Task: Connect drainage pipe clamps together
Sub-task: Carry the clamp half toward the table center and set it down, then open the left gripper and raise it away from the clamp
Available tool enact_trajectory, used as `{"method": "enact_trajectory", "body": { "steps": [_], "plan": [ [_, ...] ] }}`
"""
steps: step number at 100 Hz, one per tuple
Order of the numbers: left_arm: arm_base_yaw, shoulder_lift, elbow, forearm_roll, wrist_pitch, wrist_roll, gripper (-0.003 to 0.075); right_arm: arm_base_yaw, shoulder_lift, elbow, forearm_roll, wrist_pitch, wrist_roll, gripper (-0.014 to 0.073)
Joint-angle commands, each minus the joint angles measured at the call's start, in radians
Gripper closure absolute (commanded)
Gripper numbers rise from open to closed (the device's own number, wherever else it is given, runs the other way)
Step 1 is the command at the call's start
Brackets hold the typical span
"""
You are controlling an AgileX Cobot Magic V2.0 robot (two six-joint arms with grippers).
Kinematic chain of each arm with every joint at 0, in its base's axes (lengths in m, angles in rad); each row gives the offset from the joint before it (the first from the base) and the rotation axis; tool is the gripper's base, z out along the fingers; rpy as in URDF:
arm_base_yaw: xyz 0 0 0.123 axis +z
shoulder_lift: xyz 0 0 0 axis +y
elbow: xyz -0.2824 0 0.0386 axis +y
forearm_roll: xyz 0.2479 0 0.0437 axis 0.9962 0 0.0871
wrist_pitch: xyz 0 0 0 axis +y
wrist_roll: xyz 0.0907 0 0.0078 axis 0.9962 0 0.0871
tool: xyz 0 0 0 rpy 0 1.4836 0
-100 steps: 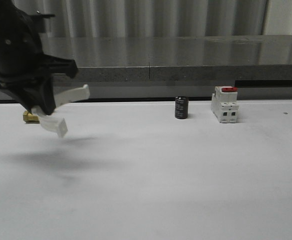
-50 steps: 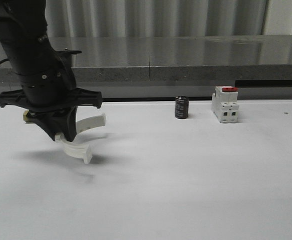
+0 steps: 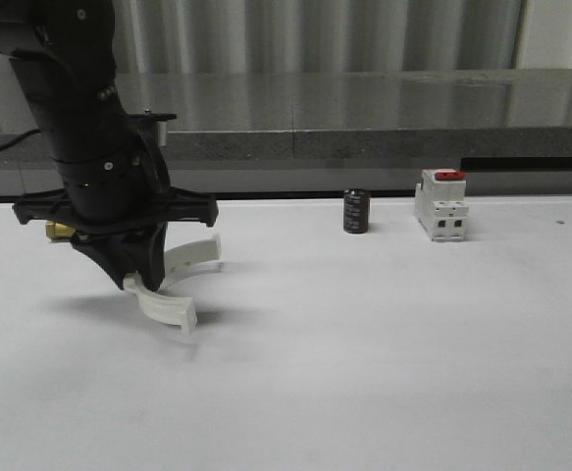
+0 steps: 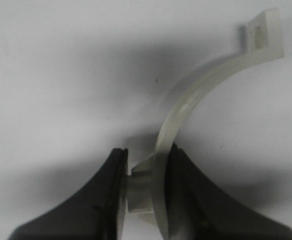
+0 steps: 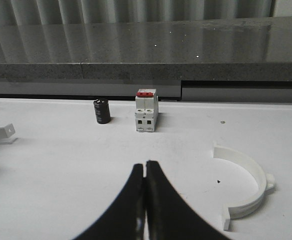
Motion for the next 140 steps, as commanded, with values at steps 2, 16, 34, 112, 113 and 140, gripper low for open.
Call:
{"method": "enact_trajectory", "body": {
  "steps": [2, 16, 34, 112, 113, 140],
  "plan": [
    [-0.007, -0.044, -0.028, 0.001, -0.012, -0.014, 0.0741, 0.001, -0.017, -0.017, -0.005, -0.077, -0.003, 0.0661],
    [-0.011, -0.033, -0.028, 0.004, -0.008, -0.014, 0.0741, 0.001, -0.017, -0.017, -0.005, -0.077, -0.003, 0.0661],
    [-0.015, -0.033, -0.028, 0.008, -0.012, -0.014, 0.0701, 0.001, -0.017, -0.017, -0.005, -0.077, -0.003, 0.0661],
    [0.032, -0.236, -0.028, 0.095, -0.021, -0.002, 0.0125, 0.001, -0.017, -0.017, -0.005, -0.077, -0.003, 0.0661],
    [0.035, -0.246, -0.028, 0.095, -0.022, 0.002, 0.0125, 0.001, -0.017, -0.017, -0.005, -0.077, -0.003, 0.0661],
    [0.214, -0.436, 0.015, 0.002, -0.024, 0.198, 0.0125, 0.001, -0.017, -0.017, -0.005, -0.077, -0.003, 0.0661]
  ]
}}
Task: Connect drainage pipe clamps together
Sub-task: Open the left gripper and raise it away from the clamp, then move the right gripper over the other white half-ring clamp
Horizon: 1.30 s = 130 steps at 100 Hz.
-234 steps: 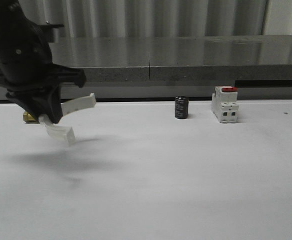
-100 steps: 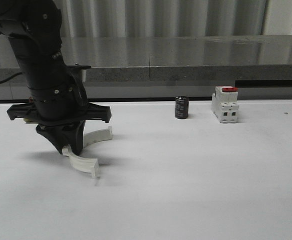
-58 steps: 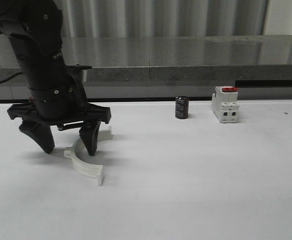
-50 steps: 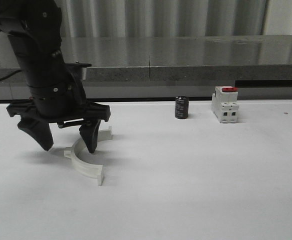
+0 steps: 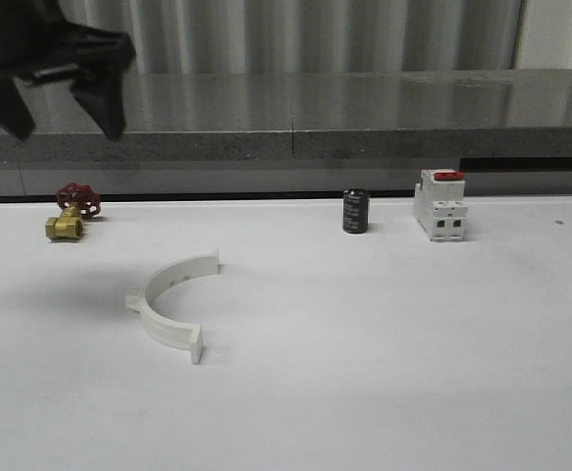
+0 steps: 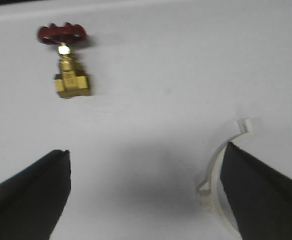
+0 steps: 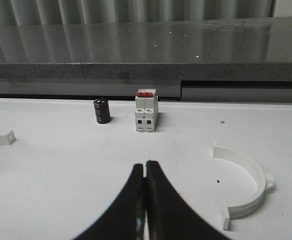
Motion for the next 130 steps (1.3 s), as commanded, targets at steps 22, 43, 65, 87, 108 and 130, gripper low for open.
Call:
{"method": "enact_trajectory", "body": {
  "steps": [22, 43, 65, 87, 108, 130],
  "plan": [
    [0.204, -0.318, 0.173, -0.171, -0.096, 0.224, 0.0125, 0.001, -0.017, -0.017, -0.005, -0.077, -0.003, 0.0661],
    [0.276, -0.551, 0.38, -0.248, -0.164, 0.264, 0.0125, 0.001, -0.017, -0.017, -0.005, -0.077, -0.003, 0.0661],
    [0.276, -0.779, 0.525, -0.248, -0.162, 0.264, 0.0125, 0.001, -0.017, -0.017, -0.005, -0.077, -0.003, 0.0661],
    [0.276, -0.972, 0.617, -0.248, -0.14, 0.264, 0.0172, 0.001, -0.017, -0.017, -0.005, -0.077, -0.003, 0.0661],
    [0.276, -1.087, 0.677, -0.248, -0.103, 0.264, 0.0403, 0.001, -0.017, -0.017, -0.005, -0.077, -0.003, 0.0661],
    [0.276, -1.12, 0.71, -0.246, -0.103, 0.264, 0.0743, 0.001, -0.017, -0.017, -0.005, -0.112, -0.003, 0.0661]
  ]
}}
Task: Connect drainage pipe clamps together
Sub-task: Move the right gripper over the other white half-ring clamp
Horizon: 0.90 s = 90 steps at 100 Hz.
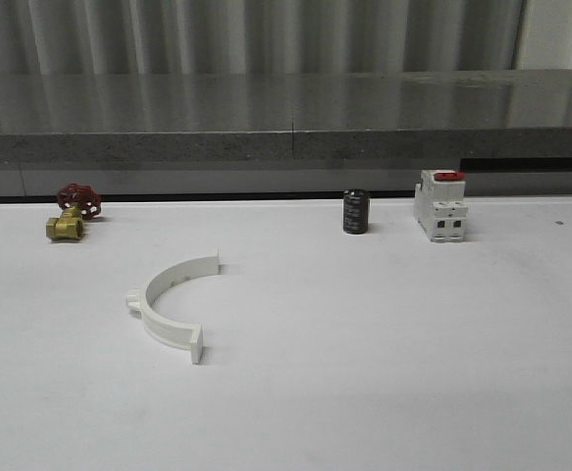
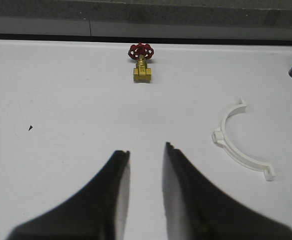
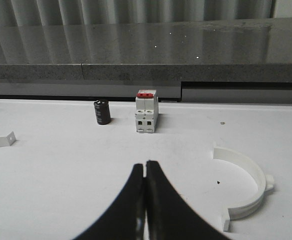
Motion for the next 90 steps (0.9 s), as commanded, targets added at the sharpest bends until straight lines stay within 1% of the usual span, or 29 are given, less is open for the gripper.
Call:
{"method": "enact_trajectory", "body": {
  "steps": [1, 20, 28, 41, 53, 65, 78, 90],
  "plan": [
    [0.002, 0.001, -0.019, -0.016, -0.061, 0.003, 0.0739, 0.001, -0.017, -0.017, -0.005, -0.122, -0.003, 0.0661],
    [0.002, 0.001, -0.017, -0.016, -0.061, 0.003, 0.0741, 0.001, -0.017, -0.021, -0.005, -0.196, -0.003, 0.0661],
    [0.002, 0.001, -0.017, -0.016, -0.061, 0.003, 0.0741, 0.001, -0.017, -0.048, -0.005, -0.182, -0.003, 0.0661],
    [0.002, 0.001, -0.017, -0.016, -0.062, 0.003, 0.0741, 0.0, 0.006, -0.136, -0.005, -0.069, -0.003, 0.0661],
    [0.002, 0.001, -0.017, -0.016, -0.062, 0.003, 0.0741, 0.0, 0.091, -0.26, -0.005, 0.054, -0.003, 0.0661],
    [0.002, 0.001, -0.017, -0.016, -0.062, 0.003, 0.0741, 0.0, 0.232, -0.39, -0.005, 0.174, -0.003, 0.0661],
    [0.002, 0.001, -0.017, -0.016, -0.062, 0.003, 0.0741, 0.0, 0.43, -0.523, -0.005, 0.322, -0.003, 0.0661],
    [0.002, 0.001, -0.017, -0.016, -0.062, 0.003, 0.0741, 0.0, 0.594, -0.626, -0.004, 0.37, -0.003, 0.0661]
  ]
}}
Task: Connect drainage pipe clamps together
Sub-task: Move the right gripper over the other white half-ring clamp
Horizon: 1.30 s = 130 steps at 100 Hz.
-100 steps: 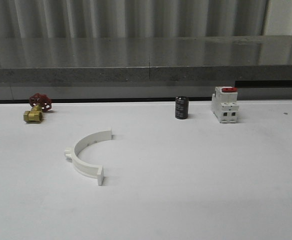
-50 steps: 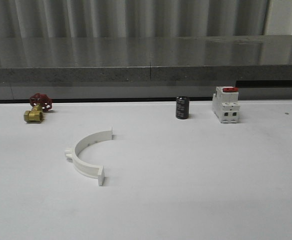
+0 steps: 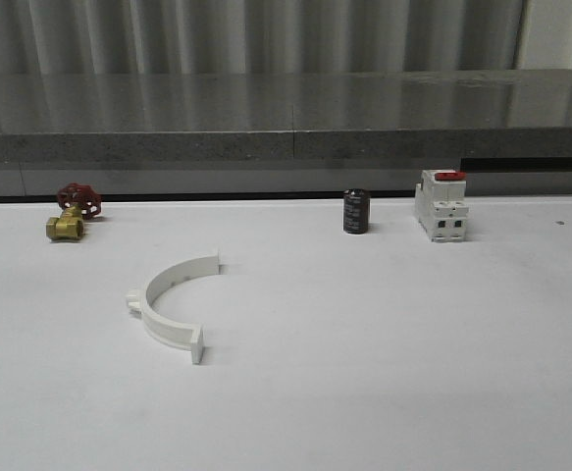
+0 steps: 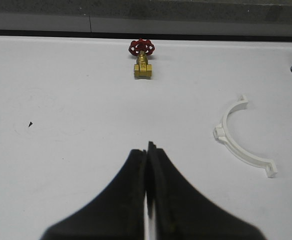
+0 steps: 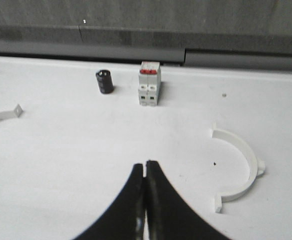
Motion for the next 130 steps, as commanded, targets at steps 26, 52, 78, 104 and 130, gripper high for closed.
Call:
{"method": "enact_trajectory", "body": {
  "steps": [26, 52, 78, 104, 130],
  "plan": [
    [0.002, 0.002, -0.025, -0.016, -0.064, 0.001, 0.0741, 0.0, 0.288, -0.188, -0.003, -0.025, -0.003, 0.0652],
    [0.002, 0.002, -0.025, -0.016, -0.064, 0.001, 0.0741, 0.0, 0.36, -0.188, -0.003, 0.001, -0.003, 0.0259],
    [0.002, 0.002, -0.025, -0.016, -0.066, 0.001, 0.0741, 0.0, 0.408, -0.235, 0.044, -0.024, 0.003, 0.0143],
    [0.002, 0.002, -0.025, -0.016, -0.066, 0.001, 0.0741, -0.01, 0.634, -0.498, 0.049, 0.137, 0.003, 0.0143],
    [0.002, 0.002, -0.025, -0.016, -0.066, 0.001, 0.0741, -0.161, 0.82, -0.634, 0.03, 0.164, -0.049, 0.0143]
  ]
}}
